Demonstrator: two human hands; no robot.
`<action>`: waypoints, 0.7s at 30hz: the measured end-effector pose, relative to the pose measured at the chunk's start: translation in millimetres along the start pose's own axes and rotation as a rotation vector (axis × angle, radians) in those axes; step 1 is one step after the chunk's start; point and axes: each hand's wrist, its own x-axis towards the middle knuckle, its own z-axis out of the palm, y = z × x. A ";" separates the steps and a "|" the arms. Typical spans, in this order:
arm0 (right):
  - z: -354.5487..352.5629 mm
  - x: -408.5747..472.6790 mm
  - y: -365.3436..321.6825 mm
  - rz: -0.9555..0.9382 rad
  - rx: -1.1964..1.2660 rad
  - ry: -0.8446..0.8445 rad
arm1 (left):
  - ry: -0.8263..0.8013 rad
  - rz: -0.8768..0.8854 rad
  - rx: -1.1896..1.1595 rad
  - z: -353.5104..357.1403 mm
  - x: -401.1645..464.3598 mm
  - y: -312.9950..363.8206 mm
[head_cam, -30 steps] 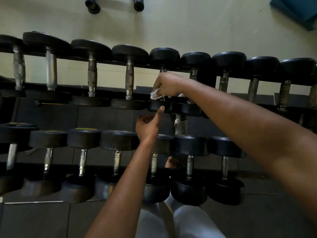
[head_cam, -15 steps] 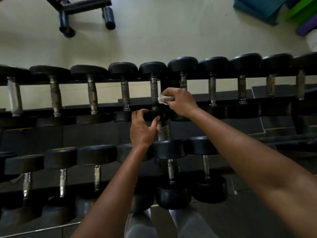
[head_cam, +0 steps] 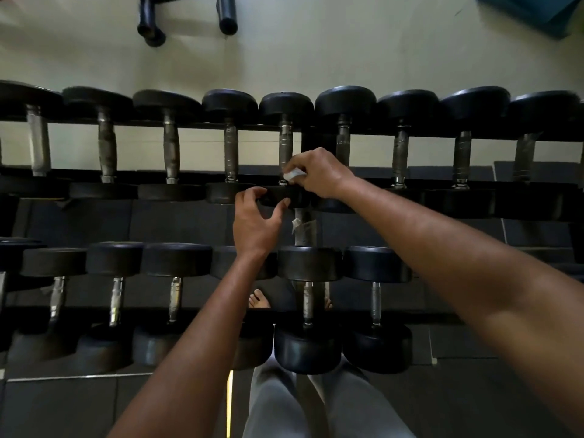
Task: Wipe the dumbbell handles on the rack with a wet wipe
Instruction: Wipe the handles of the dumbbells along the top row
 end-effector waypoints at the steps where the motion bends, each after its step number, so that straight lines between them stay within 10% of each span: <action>1: 1.5 -0.6 0.1 -0.012 -0.018 0.019 | -0.001 0.004 -0.002 0.3 -0.2 -0.2; 15: 10.4 51.3 -54.9 -0.168 -0.533 -0.113 | -0.017 0.018 0.007 0.6 2.7 -8.6; 21: 5.9 35.1 -29.8 0.030 -0.234 -0.078 | -0.002 -0.019 -0.010 1.2 -0.6 -1.9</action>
